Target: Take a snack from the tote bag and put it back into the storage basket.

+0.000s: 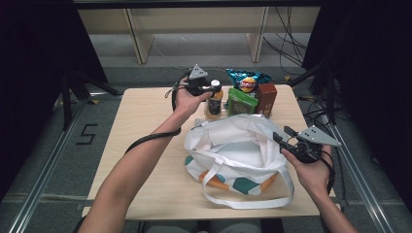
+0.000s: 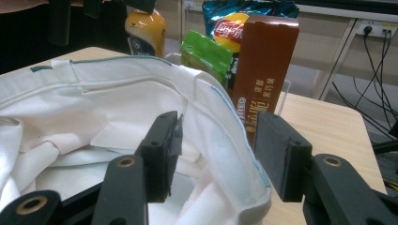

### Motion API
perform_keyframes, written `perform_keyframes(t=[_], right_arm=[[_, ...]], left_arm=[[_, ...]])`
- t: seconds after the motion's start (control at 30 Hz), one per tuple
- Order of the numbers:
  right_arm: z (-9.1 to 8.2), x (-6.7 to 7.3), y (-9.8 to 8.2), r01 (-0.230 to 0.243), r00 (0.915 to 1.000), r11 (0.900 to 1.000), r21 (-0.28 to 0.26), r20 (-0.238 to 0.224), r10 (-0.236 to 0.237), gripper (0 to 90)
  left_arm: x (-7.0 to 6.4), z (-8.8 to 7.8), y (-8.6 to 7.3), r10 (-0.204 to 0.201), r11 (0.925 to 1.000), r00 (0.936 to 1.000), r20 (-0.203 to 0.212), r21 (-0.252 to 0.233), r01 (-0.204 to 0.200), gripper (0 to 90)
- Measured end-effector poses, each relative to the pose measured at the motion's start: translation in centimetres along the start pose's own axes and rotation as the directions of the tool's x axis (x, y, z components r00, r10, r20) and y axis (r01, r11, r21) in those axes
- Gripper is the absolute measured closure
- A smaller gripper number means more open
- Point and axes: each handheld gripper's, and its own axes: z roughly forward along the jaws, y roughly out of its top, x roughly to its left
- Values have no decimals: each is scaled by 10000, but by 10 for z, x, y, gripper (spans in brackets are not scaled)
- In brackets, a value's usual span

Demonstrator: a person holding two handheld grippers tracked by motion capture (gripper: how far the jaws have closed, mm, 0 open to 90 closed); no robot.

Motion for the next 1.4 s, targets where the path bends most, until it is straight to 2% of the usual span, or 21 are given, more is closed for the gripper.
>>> perform_keyframes(t=[0.27, 0.43, 0.53, 0.63, 0.83, 0.87, 1.23, 1.3, 1.4], right_arm=[[1, 0, 0, 40, 10000, 10000, -52, -67, -40, 508], [0, 1, 0, -102, 9999, 9999, 60, 10, 102, 509], [1, 0, -1, 46, 10000, 10000, 7, 22, -46, 508], [0, 1, 0, -102, 9999, 9999, 81, -9, 102, 508], [2, 1, -2, 39, 10000, 10000, -68, 67, -38, 508], [3, -1, -1, 236, 9997, 9997, -117, 19, -236, 509], [3, 0, -1, 228, 9997, 9997, -124, -9, -228, 508], [2, 2, -2, 48, 10000, 10000, -37, 14, -48, 508], [2, 1, -1, 89, 9999, 9999, 71, -58, -89, 508]], left_arm=[[0, 1, -4, 38, 9999, 10000, 13, 147, -38, 587], [0, 2, -7, 13, 9997, 10000, 19, 248, -14, 586], [-1, 2, -9, 107, 9995, 9999, -19, 296, -107, 586], [-1, 3, -11, 84, 9995, 10000, -42, 317, -82, 586], [-1, 5, -15, -15, 9993, 10000, -27, 360, 16, 586], [-1, 5, -15, -5, 9993, 10000, -31, 363, 6, 586], [0, 6, -19, -53, 9988, 10000, -57, 488, 56, 586], [0, 7, -19, -70, 9987, 9999, -79, 502, 74, 586], [-1, 8, -21, -86, 9986, 10000, -43, 514, 88, 585]])
